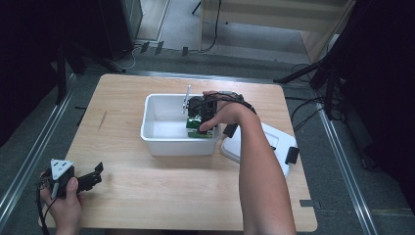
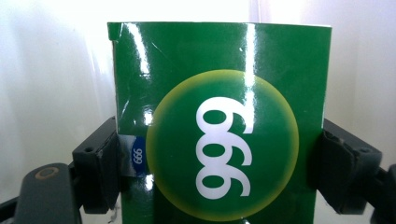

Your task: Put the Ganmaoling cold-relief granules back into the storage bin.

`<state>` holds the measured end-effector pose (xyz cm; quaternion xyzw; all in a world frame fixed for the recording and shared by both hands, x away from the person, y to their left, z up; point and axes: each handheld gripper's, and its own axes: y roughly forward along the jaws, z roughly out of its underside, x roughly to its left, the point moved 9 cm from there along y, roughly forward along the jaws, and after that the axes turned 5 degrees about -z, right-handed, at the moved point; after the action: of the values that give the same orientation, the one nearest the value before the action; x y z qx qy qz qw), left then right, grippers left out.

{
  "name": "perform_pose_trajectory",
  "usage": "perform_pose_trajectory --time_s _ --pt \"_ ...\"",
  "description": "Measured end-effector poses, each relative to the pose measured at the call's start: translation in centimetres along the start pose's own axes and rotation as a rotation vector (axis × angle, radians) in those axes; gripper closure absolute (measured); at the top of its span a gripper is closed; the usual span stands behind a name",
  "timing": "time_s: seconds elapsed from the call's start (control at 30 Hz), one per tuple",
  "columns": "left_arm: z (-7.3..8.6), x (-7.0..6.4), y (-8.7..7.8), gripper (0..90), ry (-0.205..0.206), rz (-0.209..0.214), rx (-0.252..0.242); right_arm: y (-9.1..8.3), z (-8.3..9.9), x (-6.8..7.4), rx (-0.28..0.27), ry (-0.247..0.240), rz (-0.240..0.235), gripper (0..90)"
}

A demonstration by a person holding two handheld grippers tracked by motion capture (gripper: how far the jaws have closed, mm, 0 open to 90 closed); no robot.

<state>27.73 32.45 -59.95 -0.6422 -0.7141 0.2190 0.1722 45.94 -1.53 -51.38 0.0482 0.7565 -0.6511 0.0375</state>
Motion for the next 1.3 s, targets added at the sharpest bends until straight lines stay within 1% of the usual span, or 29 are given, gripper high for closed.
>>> perform_pose_trajectory --time_s 0.17,0.23,0.27,0.37,0.4,0.43,0.63,0.7,0.77,0.8,0.83,0.9,0.93,1.0,1.03,1.07,1.1,1.3 --pt "0.0 0.0 0.0 0.0 -0.003 0.001 -0.002 0.8 0.1 -0.1 0.028 0.006 -0.002 15.5" --pt "0.0 0.0 0.0 0.0 -0.006 0.003 -0.002 1.2 0.1 -0.1 0.045 0.014 -0.01 15.3" --pt "0.0 0.0 0.0 0.0 -0.005 0.002 -0.002 1.4 0.1 -0.2 0.041 0.012 -0.011 15.3" --pt "0.0 0.0 0.0 0.0 -0.007 0.004 0.0 1.7 0.3 -0.1 0.06 0.028 -0.019 15.2" --pt "0.0 0.0 0.0 0.0 -0.007 0.004 0.0 1.8 0.3 -0.2 0.065 0.025 -0.018 15.1" --pt "0.0 0.0 0.0 0.0 -0.007 0.005 0.0 1.9 0.4 -0.1 0.068 0.032 -0.019 15.1" --pt "0.0 0.0 0.0 0.0 -0.006 0.005 0.0 2.0 0.4 -0.1 0.063 0.037 -0.009 13.7" --pt "0.0 0.0 0.0 0.0 -0.007 0.006 0.0 1.8 0.4 -0.3 0.061 0.047 0.008 12.6" --pt "0.0 0.0 0.0 0.0 -0.009 0.007 0.001 1.5 0.3 -0.3 0.044 0.069 0.004 12.6" --pt "0.0 0.0 0.0 0.0 -0.009 0.007 0.002 1.4 0.4 -0.2 0.049 0.074 0.003 12.4" --pt "0.0 0.0 0.1 0.0 -0.009 0.005 0.002 1.4 0.4 -0.2 0.049 0.068 0.007 12.1" --pt "0.0 0.0 0.0 0.0 -0.008 0.005 0.003 1.1 0.4 -0.1 0.039 0.081 0.011 12.0" --pt "0.0 0.0 0.1 0.0 -0.007 0.004 0.003 0.9 0.4 -0.1 0.03 0.093 0.011 11.9" --pt "0.0 0.0 0.0 0.0 -0.006 0.004 0.002 0.4 0.4 -0.2 0.008 0.101 0.019 11.8" --pt "0.0 0.0 0.0 0.0 -0.007 0.004 0.002 0.1 0.5 -0.1 0.006 0.117 0.019 11.8" --pt "0.0 0.0 0.0 0.0 -0.006 0.004 0.001 -0.3 0.5 -0.3 -0.008 0.11 0.023 11.8" --pt "0.0 0.0 0.0 0.0 -0.006 0.003 0.001 -0.6 0.6 -0.2 -0.014 0.124 0.025 11.8" --pt "0.0 0.0 0.0 0.0 -0.006 0.001 -0.001 -2.9 0.9 -0.1 -0.074 0.158 0.036 11.9"
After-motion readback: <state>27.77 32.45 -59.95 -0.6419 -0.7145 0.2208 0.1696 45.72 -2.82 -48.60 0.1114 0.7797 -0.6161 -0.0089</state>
